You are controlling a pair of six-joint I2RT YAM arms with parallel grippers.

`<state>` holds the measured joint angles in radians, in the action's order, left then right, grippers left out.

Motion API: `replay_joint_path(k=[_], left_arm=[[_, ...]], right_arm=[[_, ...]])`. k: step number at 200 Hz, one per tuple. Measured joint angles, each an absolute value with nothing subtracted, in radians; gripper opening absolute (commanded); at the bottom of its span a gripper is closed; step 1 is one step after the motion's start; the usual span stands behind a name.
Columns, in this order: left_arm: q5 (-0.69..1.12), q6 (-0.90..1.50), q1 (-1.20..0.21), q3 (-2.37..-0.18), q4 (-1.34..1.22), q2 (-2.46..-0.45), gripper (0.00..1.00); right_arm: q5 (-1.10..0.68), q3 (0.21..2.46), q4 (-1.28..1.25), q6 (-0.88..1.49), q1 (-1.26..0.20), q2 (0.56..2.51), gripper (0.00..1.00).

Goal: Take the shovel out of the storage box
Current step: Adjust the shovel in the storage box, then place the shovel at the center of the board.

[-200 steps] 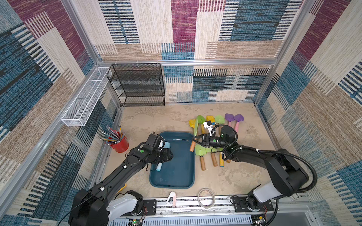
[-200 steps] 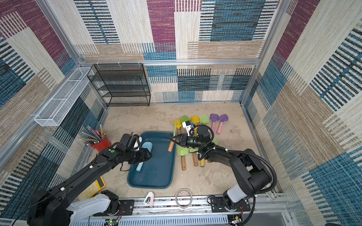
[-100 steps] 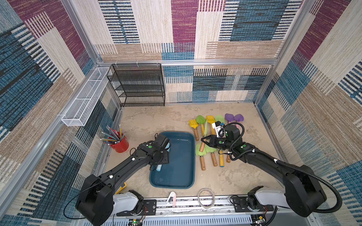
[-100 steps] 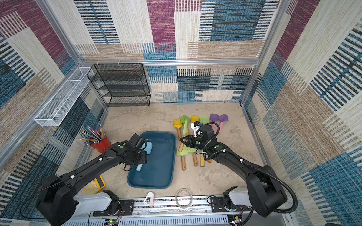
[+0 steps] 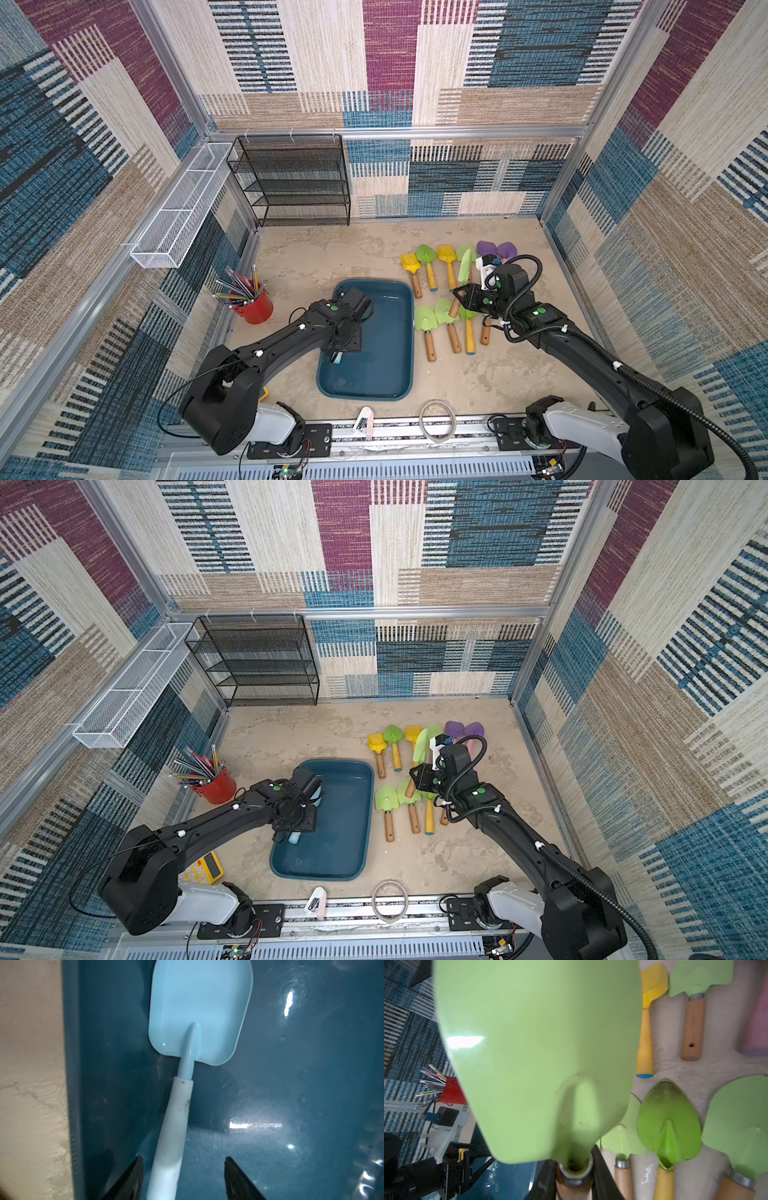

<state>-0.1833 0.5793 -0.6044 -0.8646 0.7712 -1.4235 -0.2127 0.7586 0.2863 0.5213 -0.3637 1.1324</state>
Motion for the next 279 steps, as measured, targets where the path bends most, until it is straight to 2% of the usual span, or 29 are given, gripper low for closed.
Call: replay_joint_path(k=[59, 140, 179, 214, 279], left_arm=[[-0.176, 0.577, -0.615, -0.843, 0.726, -1.478, 0.65], [-0.126, 0.578, -0.653, -0.838, 0.666, -1.518, 0.63], [-0.115, 0.578, -0.665, -0.833, 0.641, -1.522, 0.58], [-0.097, 0.58, -0.676, -0.827, 0.618, -1.524, 0.57], [-0.074, 0.579, -0.679, -0.801, 0.588, -1.496, 0.57]], right_arm=[[-0.043, 0.772, 0.402, 0.476, -0.344, 1.102, 0.25], [0.055, 0.75, 0.458, 0.463, -0.258, 1.146, 0.23], [0.041, 0.735, 0.476, 0.456, -0.169, 1.173, 0.21], [0.01, 0.724, 0.477, 0.453, -0.089, 1.211, 0.21], [0.0, 0.701, 0.468, 0.452, -0.031, 1.295, 0.21]])
